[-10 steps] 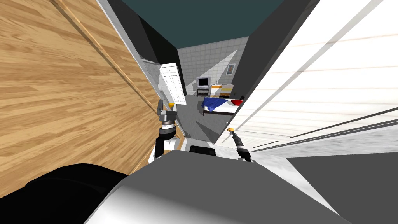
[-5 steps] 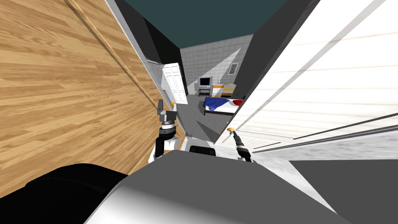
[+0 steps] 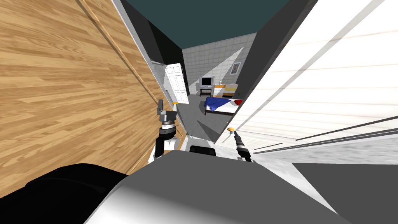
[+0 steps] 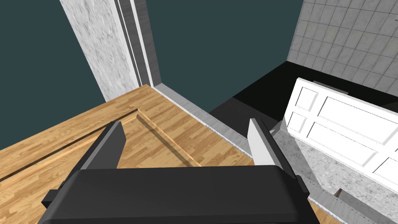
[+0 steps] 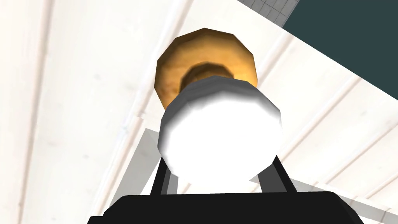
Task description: Pull the door open
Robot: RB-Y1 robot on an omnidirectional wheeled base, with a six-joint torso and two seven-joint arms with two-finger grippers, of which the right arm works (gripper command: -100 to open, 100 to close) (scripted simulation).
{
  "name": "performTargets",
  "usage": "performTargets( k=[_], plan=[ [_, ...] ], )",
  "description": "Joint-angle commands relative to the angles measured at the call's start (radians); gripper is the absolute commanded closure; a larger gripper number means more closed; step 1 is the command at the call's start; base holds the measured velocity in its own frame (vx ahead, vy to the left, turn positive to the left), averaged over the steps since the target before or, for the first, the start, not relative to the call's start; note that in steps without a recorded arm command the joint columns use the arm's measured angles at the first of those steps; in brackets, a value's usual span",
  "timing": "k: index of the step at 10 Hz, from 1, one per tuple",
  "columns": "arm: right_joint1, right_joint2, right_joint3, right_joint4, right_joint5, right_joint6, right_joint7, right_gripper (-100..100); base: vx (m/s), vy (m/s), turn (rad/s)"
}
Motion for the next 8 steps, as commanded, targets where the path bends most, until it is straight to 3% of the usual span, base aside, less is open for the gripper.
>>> performTargets(
  k=[1,2,4,7,8],
  plan=[
    [-0.005,0.008,0.021,-0.002,-0.024,-0.003,-0.05,100,-0.046,-0.017,0.067],
    [-0.005,0.008,0.021,-0.002,-0.024,-0.003,-0.054,100,-0.037,-0.017,0.053],
    [-0.007,0.005,0.038,-0.004,-0.073,0.006,-0.118,100,-0.048,-0.026,0.098],
    [-0.008,0.004,0.046,-0.005,-0.097,0.011,-0.178,100,-0.047,-0.027,0.075],
    [-0.009,0.002,0.055,-0.005,-0.123,0.015,-0.219,100,-0.05,-0.021,0.055]
  ],
)
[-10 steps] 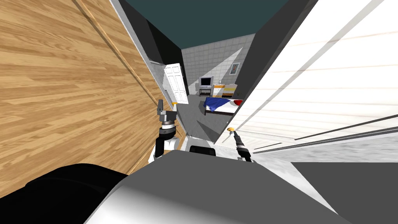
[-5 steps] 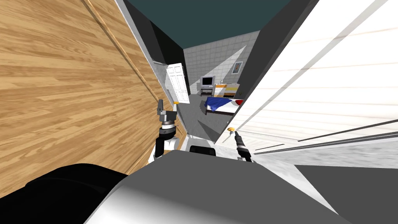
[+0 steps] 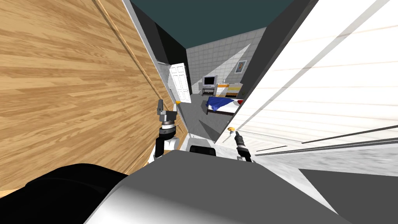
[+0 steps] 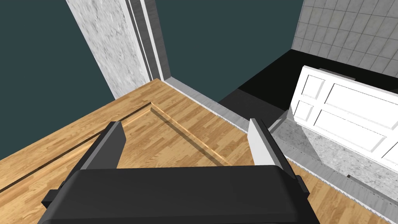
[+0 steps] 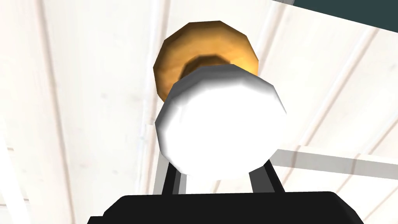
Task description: Pull the door open
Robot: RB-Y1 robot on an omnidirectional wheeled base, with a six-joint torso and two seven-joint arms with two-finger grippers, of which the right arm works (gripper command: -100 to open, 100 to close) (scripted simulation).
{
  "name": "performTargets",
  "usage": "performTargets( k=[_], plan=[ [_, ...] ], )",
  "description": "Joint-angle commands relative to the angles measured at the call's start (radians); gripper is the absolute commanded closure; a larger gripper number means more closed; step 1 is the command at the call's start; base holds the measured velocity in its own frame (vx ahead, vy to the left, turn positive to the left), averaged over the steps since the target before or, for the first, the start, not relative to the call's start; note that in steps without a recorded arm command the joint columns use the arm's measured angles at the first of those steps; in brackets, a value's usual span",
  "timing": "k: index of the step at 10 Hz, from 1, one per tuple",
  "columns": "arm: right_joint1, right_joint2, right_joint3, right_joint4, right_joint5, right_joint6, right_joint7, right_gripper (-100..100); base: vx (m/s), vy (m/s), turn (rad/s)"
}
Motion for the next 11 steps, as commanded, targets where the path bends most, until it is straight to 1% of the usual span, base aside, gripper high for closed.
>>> performTargets(
  k=[1,2,3,4,5,6,7,8,9,10,11],
  plan=[
    [-0.006,0.01,0.024,-0.015,-0.033,0.001,-0.05,100,-0.07,-0.022,0.118],
    [-0.006,0.01,0.024,-0.015,-0.033,0.001,-0.068,100,-0.056,-0.02,0.055],
    [-0.007,0.009,0.033,-0.016,-0.058,0.006,-0.1,100,-0.049,-0.018,0.059],
    [-0.007,0.009,0.033,-0.016,-0.058,0.006,-0.109,100,-0.036,-0.016,0.049],
    [-0.008,0.007,0.042,-0.017,-0.084,0.011,-0.145,100,-0.043,-0.023,0.112],
    [-0.008,0.007,0.042,-0.017,-0.084,0.011,-0.151,100,-0.036,-0.022,0.034],
    [-0.008,0.006,0.051,-0.018,-0.109,0.015,-0.188,100,-0.043,-0.014,0.089],
    [-0.008,0.006,0.051,-0.018,-0.109,0.015,-0.193,100,-0.036,-0.014,0.036],
    [-0.009,0.004,0.059,-0.019,-0.134,0.02,-0.231,100,-0.049,-0.022,0.071],
    [-0.009,0.004,0.059,-0.019,-0.134,0.02,-0.235,100,-0.039,-0.022,0.049],
    [-0.01,0.003,0.068,-0.019,-0.159,0.025,-0.271,100,-0.04,-0.016,0.065]
  ],
)
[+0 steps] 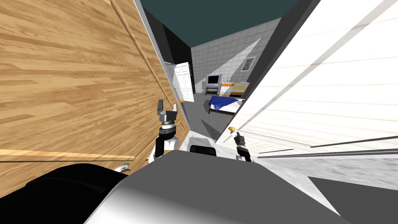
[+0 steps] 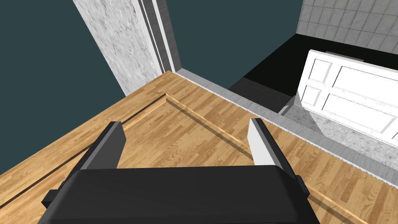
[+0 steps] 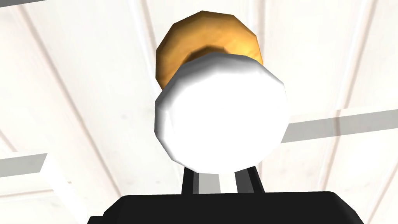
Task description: Pull the door open
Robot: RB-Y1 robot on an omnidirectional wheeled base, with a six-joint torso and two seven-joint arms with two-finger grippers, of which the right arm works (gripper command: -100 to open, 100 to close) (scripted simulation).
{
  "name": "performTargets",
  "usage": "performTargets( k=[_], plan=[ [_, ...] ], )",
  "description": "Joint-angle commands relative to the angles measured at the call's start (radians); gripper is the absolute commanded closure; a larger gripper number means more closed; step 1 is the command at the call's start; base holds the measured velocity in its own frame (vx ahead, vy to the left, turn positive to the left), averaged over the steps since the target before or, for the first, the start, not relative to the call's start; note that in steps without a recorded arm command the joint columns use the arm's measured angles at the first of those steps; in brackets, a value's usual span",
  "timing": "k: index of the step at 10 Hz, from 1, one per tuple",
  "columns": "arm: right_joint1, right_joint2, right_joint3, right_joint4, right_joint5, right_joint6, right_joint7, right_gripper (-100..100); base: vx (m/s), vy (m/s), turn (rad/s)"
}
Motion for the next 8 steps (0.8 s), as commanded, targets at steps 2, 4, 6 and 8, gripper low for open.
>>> performTargets(
  k=[2,4,6,8],
  plan=[
    [-0.009,0.008,0.014,-0.022,-0.009,-0.007,-0.029,100,-0.031,-0.006,0.033],
    [-0.011,0.005,0.031,-0.024,-0.059,0.002,-0.098,100,-0.046,-0.022,0.101],
    [-0.012,0.003,0.04,-0.025,-0.084,0.007,-0.146,100,-0.054,-0.016,0.072],
    [-0.012,0.003,0.04,-0.025,-0.084,0.007,-0.154,100,-0.028,-0.005,0.018]
  ],
)
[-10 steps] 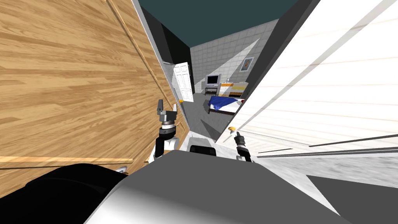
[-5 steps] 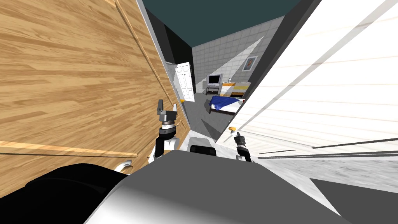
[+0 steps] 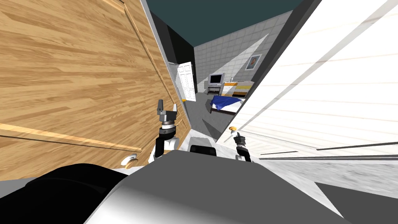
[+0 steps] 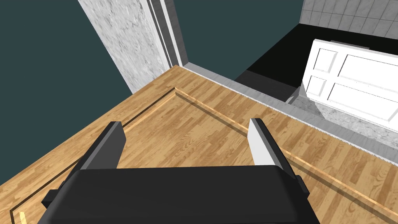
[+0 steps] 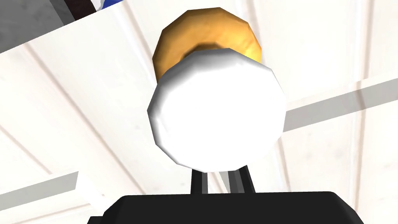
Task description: Pull the door open
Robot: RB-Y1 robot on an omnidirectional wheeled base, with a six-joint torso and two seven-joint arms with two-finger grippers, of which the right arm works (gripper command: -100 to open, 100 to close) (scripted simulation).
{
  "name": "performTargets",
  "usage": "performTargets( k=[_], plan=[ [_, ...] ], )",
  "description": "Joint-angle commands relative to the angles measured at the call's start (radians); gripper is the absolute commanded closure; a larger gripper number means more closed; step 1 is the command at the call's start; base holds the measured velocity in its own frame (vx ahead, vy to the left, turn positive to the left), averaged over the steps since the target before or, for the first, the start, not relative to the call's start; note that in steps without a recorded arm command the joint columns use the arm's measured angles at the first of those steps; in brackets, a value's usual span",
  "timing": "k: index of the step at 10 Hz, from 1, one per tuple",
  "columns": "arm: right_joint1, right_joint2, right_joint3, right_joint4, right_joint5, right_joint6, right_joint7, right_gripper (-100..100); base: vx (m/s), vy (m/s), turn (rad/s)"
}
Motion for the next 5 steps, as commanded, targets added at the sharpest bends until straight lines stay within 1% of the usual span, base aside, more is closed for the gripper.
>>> performTargets(
  k=[1,2,3,4,5],
  plan=[
    [-0.019,0.003,0.017,-0.005,-0.021,-0.021,-0.048,100,-0.028,-0.009,0.058],
    [-0.019,0.003,0.017,-0.005,-0.021,-0.021,-0.048,100,-0.036,-0.012,0.067],
    [-0.02,0.001,0.026,-0.006,-0.046,-0.016,-0.088,100,-0.049,-0.011,0.089],
    [-0.02,0.001,0.026,-0.006,-0.046,-0.016,-0.09,100,-0.038,-0.017,0.048],
    [-0.027,0.001,0.025,0.047,-0.059,-0.012,-0.117,-100,-0.033,-0.032,-0.01]
  ],
)
